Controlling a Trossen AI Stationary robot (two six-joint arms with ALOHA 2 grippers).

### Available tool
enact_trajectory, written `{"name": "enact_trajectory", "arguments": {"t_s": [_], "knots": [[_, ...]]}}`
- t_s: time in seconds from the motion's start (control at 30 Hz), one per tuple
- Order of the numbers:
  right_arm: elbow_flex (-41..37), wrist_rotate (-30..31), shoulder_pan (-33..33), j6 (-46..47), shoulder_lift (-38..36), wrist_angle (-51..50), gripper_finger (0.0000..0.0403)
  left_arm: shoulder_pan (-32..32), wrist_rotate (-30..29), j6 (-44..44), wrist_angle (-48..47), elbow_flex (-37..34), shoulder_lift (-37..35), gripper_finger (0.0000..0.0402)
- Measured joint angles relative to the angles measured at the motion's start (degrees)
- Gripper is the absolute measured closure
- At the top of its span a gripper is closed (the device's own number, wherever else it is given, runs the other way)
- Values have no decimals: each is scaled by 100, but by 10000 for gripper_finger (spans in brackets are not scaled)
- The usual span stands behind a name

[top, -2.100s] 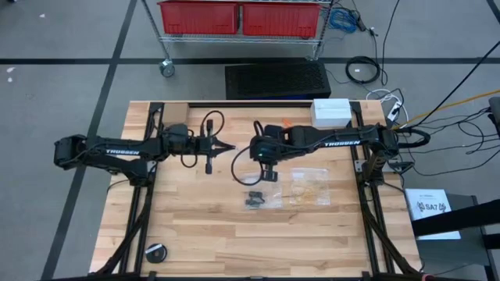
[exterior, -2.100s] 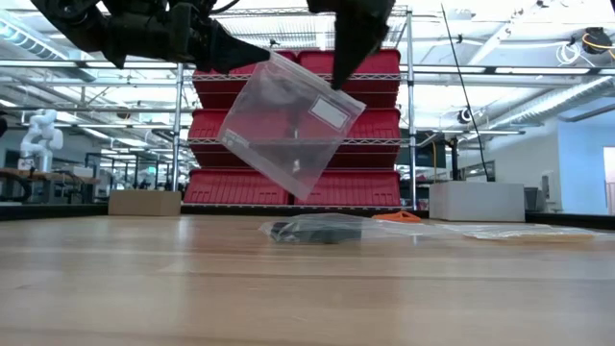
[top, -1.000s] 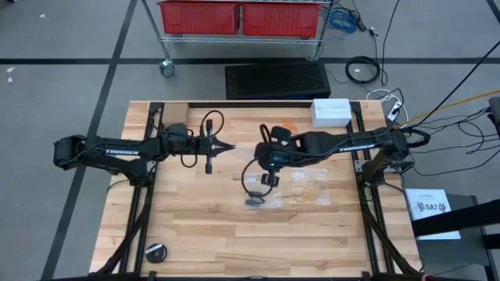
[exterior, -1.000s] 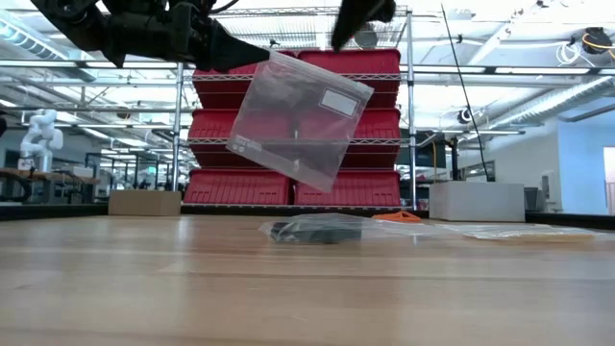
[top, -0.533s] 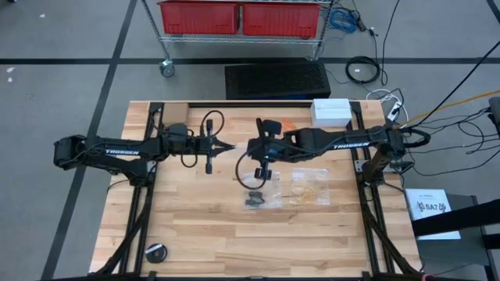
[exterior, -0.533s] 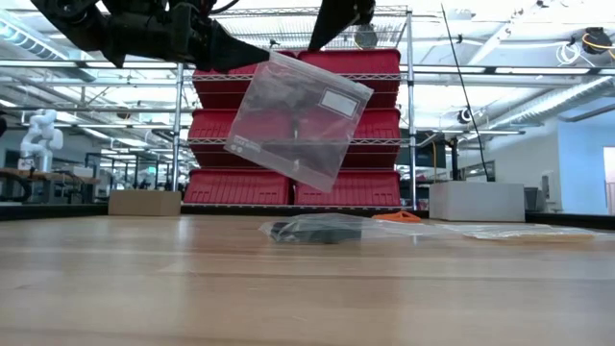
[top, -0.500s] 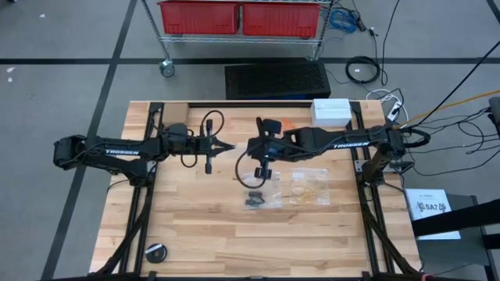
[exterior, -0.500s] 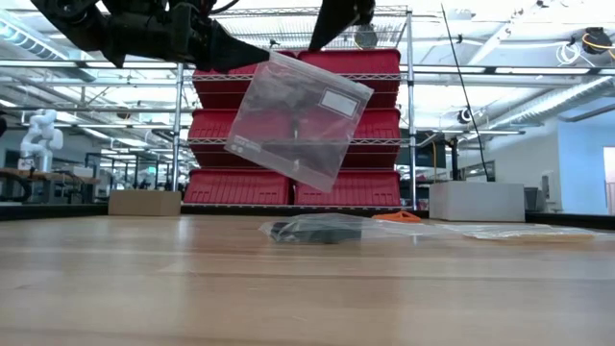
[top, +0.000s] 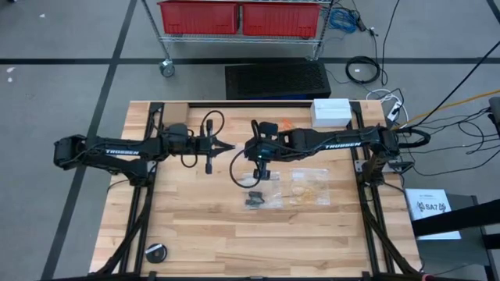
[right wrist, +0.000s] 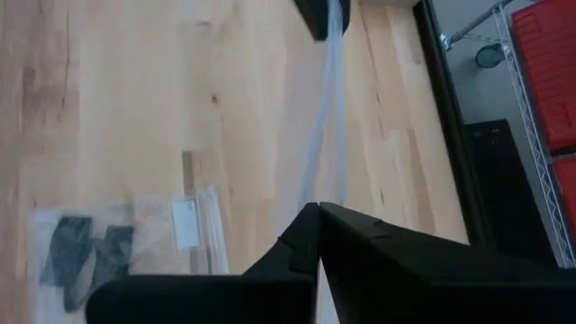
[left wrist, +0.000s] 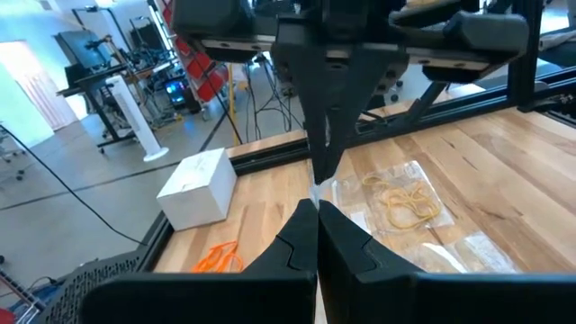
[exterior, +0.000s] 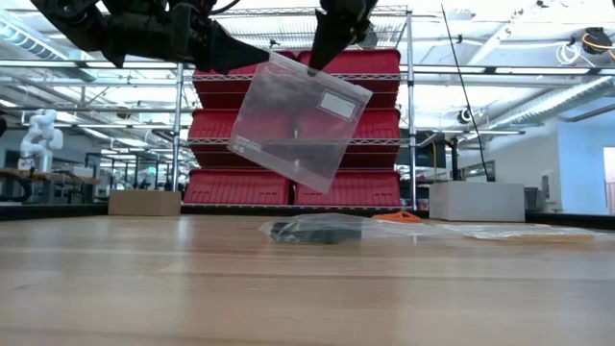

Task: Sort rubber bands
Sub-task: Open the left transparent zip bag

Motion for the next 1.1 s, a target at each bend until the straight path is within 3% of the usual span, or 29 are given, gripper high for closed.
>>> {"name": "enact_trajectory", "arguments": {"t_s": [0.43, 0.53, 0.63, 0.9, 1.1], "knots": [[-4, -77, -126, -166, 378, 406, 403, 2, 1, -1, -9, -4, 2, 401], [-38, -354, -88, -173, 373, 621, 403, 0, -22, 2, -109, -4, 2, 402], [-330, -621, -87, -94, 282, 951, 403, 0, -55, 4, -125, -4, 2, 402], [-1734, -605, -232, 360, 18, 2361, 403, -98, -70, -153, -317, -4, 28, 402], [-2134, -342, -214, 524, -66, 3535, 403, -331, -187, -286, -352, -4, 48, 402]]}}
